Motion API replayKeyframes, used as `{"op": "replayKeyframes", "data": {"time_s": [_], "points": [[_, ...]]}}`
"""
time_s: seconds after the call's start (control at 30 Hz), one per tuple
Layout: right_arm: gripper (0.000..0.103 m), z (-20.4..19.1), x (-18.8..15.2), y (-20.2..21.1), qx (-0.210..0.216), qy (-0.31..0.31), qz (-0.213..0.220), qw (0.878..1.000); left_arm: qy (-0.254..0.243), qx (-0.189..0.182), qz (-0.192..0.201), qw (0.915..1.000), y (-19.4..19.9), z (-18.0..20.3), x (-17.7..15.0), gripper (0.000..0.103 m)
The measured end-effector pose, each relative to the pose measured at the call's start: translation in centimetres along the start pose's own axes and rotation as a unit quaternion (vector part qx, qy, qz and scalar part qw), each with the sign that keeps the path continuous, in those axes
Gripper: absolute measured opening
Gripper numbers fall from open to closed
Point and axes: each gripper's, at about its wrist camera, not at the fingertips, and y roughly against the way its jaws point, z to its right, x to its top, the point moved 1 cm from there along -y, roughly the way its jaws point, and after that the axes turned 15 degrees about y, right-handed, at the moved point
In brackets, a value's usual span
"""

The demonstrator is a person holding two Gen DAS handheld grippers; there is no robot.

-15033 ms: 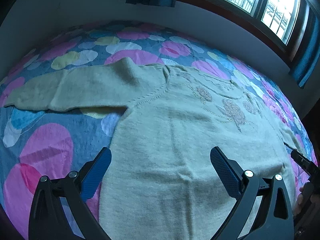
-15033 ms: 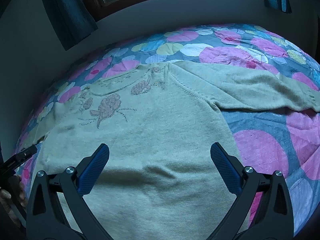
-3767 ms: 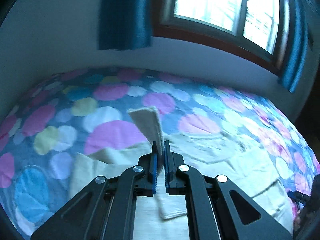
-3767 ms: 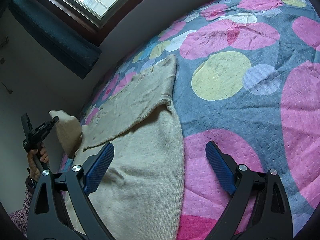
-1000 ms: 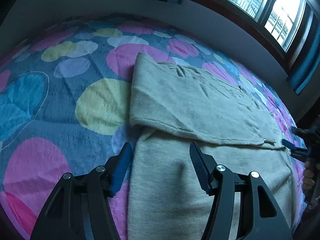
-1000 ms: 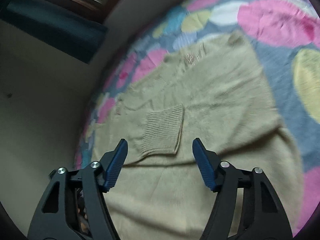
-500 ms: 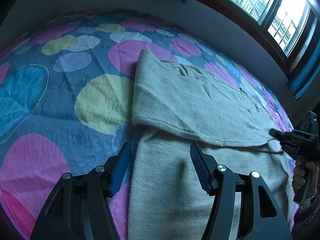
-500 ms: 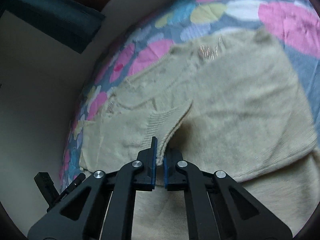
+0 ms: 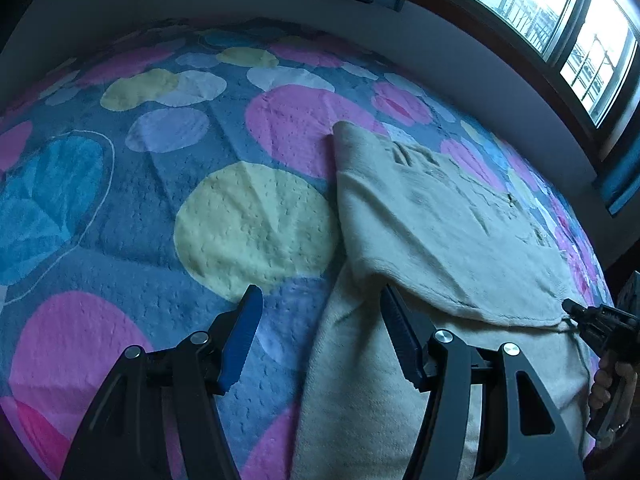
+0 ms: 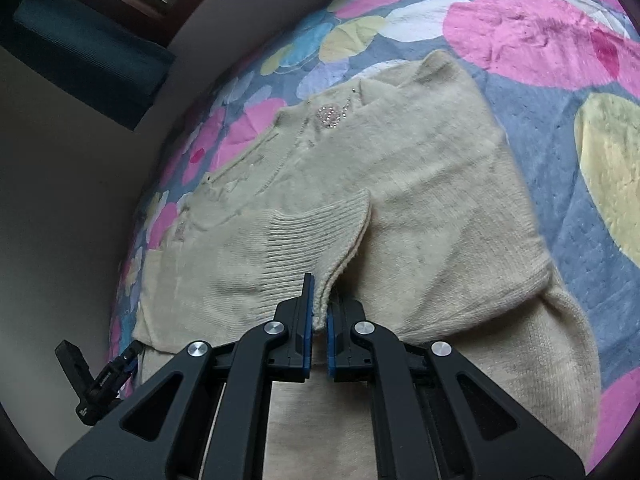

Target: Fold small clothes

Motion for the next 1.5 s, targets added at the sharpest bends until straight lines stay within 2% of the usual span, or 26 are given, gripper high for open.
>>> {"op": "replayKeyframes", "data": {"time_s": [0.27, 0.53, 0.67, 0.73, 0.8, 0.93, 1.03, 1.13, 1.2, 1.27, 1.3, 1.33, 1.5], "points": [[0.004, 0.2, 0.1, 0.5, -0.007, -0.003, 0.012, 1.000, -0.014, 0.021, 0.004, 0.9997, -0.6, 0.1, 0.8, 0.061], [0.005, -0.7, 0.0, 1.0, 0.004, 0.011, 0.008, 1.000, -0.024, 0.052, 0.020, 0.9981, -1.0, 0.0, 2.0, 0.063], [0.007, -0.6, 0.1, 1.4, 0.007, 0.011, 0.008, 1.000, -0.028, 0.052, 0.022, 0.9980, -0.8, -0.3, 1.8, 0.063], [0.013, -0.4, 0.1, 1.9, 0.006, 0.011, 0.009, 1.000, -0.031, 0.051, 0.023, 0.9980, -0.7, -0.4, 1.7, 0.063], [0.028, 0.0, -0.1, 2.8, 0.008, 0.009, 0.012, 1.000, -0.030, 0.036, 0.020, 0.9987, -0.3, -0.6, 1.6, 0.063], [0.036, 0.4, -0.5, 5.0, 0.004, 0.023, 0.019, 1.000, -0.019, -0.042, -0.003, 0.9989, 0.9, -1.8, 1.4, 0.063], [0.043, 1.4, -1.0, 7.1, -0.004, 0.025, 0.032, 0.999, 0.001, -0.085, -0.010, 0.9963, 1.3, -2.0, 1.9, 0.063], [0.047, 2.9, -1.4, 8.8, -0.010, 0.018, 0.043, 0.999, -0.004, -0.102, -0.023, 0.9945, 0.5, -0.7, 2.4, 0.063], [0.049, 4.4, -1.7, 9.8, -0.019, 0.003, 0.051, 0.998, -0.020, -0.095, -0.030, 0.9948, -0.6, 0.3, 2.5, 0.063], [0.049, 6.1, -2.3, 10.6, -0.025, -0.016, 0.057, 0.998, -0.029, -0.084, -0.044, 0.9950, -1.7, 1.0, 2.4, 0.045], [0.049, 6.8, -2.4, 10.9, -0.026, -0.025, 0.059, 0.998, -0.034, -0.076, -0.052, 0.9952, -2.2, 1.1, 2.4, 0.022], [0.050, 7.7, -2.8, 11.2, -0.026, -0.035, 0.062, 0.997, -0.038, -0.064, -0.059, 0.9955, -2.6, 1.2, 2.3, 0.014], [0.049, 10.0, -3.8, 11.9, -0.029, -0.056, 0.069, 0.996, -0.046, -0.055, -0.049, 0.9963, -2.3, 0.6, 2.5, 0.007]]}}
